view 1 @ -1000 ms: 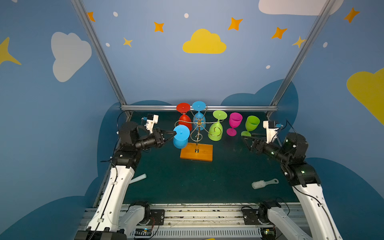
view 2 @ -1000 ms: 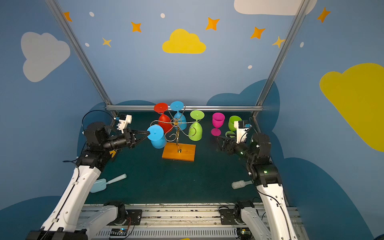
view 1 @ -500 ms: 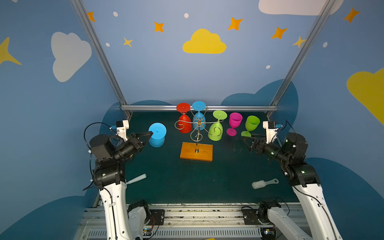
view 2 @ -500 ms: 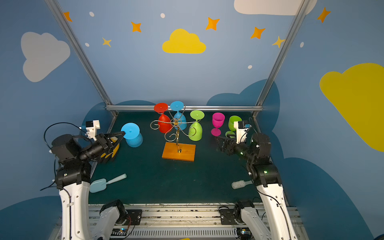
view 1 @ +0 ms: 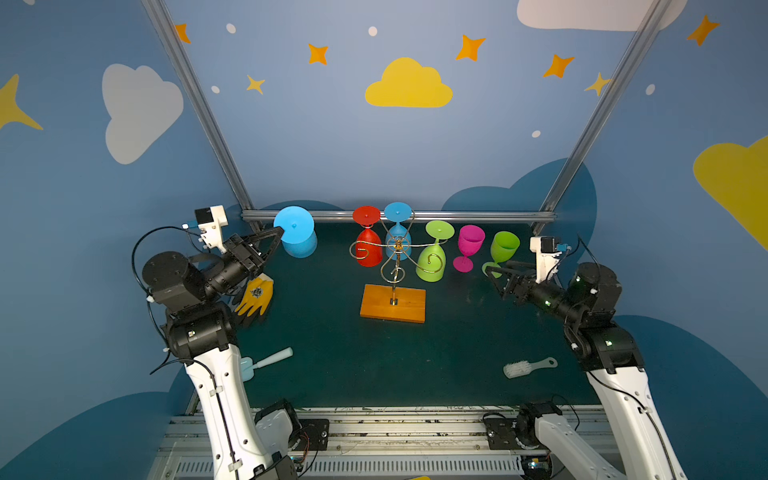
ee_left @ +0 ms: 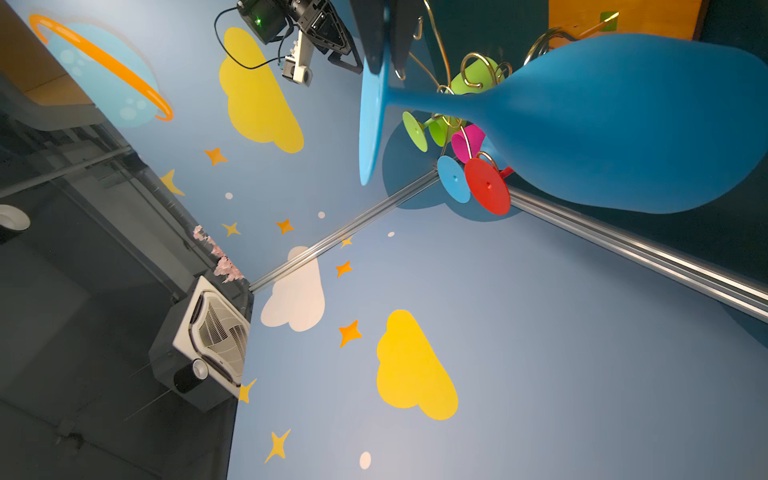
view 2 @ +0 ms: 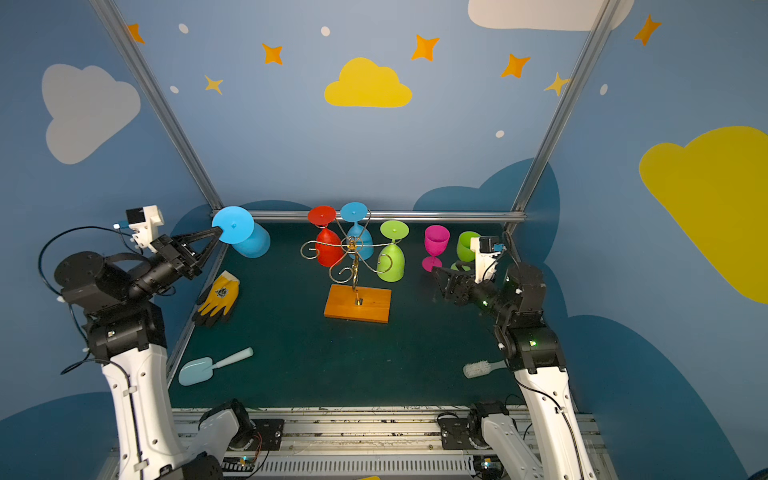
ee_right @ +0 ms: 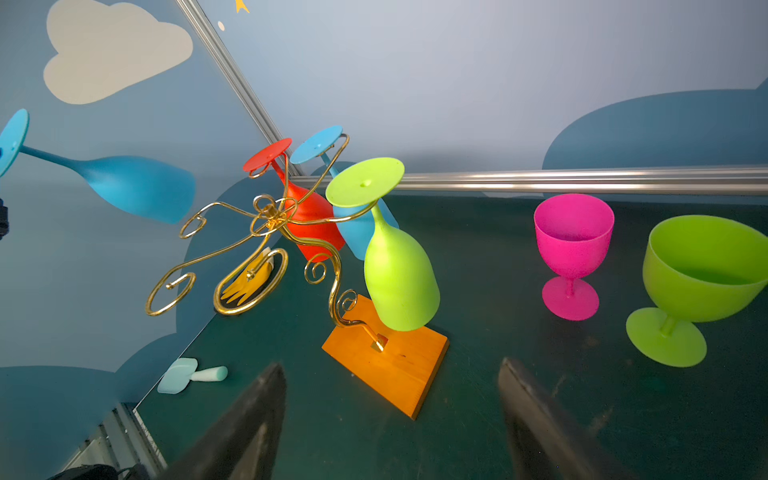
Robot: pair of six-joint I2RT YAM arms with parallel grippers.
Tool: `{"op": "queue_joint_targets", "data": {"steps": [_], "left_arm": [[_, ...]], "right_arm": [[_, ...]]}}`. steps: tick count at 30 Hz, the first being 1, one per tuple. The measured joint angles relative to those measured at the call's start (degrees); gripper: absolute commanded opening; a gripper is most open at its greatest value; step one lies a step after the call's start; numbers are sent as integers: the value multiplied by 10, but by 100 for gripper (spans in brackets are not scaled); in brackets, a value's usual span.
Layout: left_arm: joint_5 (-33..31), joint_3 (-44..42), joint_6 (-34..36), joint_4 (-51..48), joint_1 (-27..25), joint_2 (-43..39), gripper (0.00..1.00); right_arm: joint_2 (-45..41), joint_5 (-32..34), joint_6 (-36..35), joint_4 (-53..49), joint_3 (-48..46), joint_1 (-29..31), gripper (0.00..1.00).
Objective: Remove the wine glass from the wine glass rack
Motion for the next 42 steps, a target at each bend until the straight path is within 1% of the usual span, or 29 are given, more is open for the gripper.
{"op": "queue_joint_targets", "data": {"steps": [4, 8, 11, 19, 22, 29, 33, 42], "left_arm": [[-8, 46, -18, 14, -4, 17, 3], [-17, 81, -37, 39, -30, 26, 3], [-26, 99, -47, 55, -68, 38, 3], [-45, 137, -66, 98, -206, 109, 3], [-44, 139, -70, 107, -250, 132, 3], [-37, 166, -76, 122, -334, 181, 3], [-26, 179, -79, 137, -372, 202, 3], [-12, 185, -91, 159, -410, 236, 3]], "right_arm": [[14, -1, 2, 18, 19, 0, 80], [33, -19, 11, 54, 33, 0, 79], [51, -38, 13, 70, 49, 3, 79], [67, -80, 0, 98, 82, 24, 79], [68, -90, -13, 108, 87, 40, 79], [89, -99, -74, 108, 121, 87, 80], [104, -98, -114, 110, 141, 117, 80], [163, -98, -226, 108, 195, 189, 86]]}}
